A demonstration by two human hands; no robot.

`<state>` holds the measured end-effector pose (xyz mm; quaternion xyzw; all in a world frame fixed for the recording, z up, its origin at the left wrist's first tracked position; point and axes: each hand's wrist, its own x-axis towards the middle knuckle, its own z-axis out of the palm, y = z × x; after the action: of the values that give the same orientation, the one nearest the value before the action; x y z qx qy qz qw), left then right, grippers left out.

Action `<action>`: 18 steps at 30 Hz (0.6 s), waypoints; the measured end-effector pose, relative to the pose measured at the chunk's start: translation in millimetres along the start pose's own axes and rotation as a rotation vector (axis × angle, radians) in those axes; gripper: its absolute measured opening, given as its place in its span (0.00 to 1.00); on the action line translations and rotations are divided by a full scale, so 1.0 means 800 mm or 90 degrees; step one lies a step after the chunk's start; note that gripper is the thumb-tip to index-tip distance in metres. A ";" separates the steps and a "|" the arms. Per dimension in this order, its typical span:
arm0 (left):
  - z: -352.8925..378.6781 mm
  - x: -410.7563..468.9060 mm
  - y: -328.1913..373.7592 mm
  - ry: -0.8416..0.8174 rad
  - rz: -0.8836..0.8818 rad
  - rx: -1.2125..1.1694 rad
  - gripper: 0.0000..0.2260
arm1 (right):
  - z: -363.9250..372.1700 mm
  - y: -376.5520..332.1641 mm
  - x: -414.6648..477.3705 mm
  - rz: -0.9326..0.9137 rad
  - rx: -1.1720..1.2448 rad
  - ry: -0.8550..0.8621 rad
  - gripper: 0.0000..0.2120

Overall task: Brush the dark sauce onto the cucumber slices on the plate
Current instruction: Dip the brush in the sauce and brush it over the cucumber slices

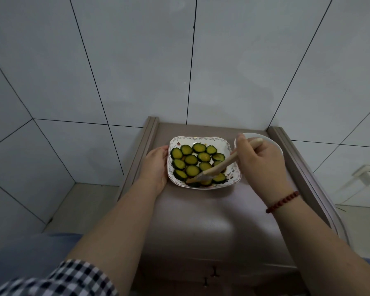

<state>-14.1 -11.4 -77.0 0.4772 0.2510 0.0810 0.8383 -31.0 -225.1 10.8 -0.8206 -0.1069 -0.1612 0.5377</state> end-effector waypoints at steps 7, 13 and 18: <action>0.002 0.000 0.000 -0.002 0.008 -0.010 0.17 | -0.003 -0.004 0.000 -0.048 -0.057 -0.020 0.26; 0.001 0.005 -0.003 0.012 -0.008 -0.001 0.16 | -0.011 -0.002 0.006 -0.070 -0.112 0.034 0.19; -0.004 0.007 -0.004 0.008 -0.007 -0.002 0.13 | -0.014 -0.001 0.010 -0.088 -0.135 0.090 0.16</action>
<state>-10.8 -8.8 -82.9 0.4742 0.2584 0.0797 0.8379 -25.4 -235.3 18.9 -0.8500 -0.1071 -0.2659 0.4419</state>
